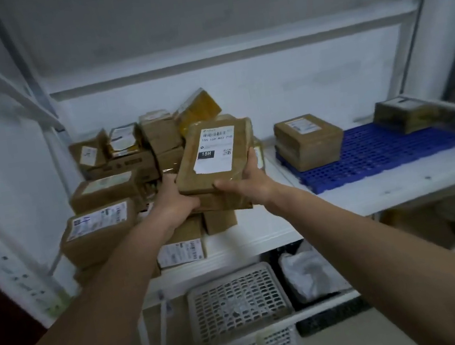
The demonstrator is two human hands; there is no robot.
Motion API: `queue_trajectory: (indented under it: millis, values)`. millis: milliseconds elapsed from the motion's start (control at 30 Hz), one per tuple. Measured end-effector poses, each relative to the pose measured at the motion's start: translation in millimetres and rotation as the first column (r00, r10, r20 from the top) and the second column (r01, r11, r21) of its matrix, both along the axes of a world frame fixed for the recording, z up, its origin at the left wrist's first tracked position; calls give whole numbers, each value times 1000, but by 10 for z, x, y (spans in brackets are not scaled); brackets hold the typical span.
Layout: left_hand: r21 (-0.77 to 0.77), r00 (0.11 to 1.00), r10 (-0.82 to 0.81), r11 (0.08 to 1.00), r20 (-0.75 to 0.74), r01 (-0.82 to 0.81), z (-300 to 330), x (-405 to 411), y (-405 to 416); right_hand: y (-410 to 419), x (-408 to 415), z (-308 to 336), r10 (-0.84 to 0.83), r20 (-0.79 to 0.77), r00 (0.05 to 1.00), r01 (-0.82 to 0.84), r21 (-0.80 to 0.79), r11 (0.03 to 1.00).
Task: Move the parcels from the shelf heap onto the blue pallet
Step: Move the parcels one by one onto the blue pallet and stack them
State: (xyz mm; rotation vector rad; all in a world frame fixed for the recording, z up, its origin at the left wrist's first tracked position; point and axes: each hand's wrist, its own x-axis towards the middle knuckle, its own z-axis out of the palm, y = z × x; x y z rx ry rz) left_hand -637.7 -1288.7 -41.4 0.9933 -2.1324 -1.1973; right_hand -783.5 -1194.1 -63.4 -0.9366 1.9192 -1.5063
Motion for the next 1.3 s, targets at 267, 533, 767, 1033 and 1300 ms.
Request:
queue_trajectory:
  millis: [267,533,767,1033,1300]
  values:
    - [95,986,-164,983,28,160,-141,-751,610,858,-573,-68,-167,57,984,163,68,984]
    - [223,969,-249,944,-8,244,-267,-1623,1155,1514,-1403,-125,-229,108,967,218,106,970]
    - [255,946,-323,913,-24,318,-341,-2699,1754,2212,-2394,-24,-266,123,956,253,111,961]
    - [228,933,-353,916,69,330,-620,-3667,2262,2740,-3369,-116,-316,136,939,289,184,939]
    - [40,940,-315,949,135,312,-809,-4441,2366,2856,-4133,-201,-325,227,918,284,198,938]
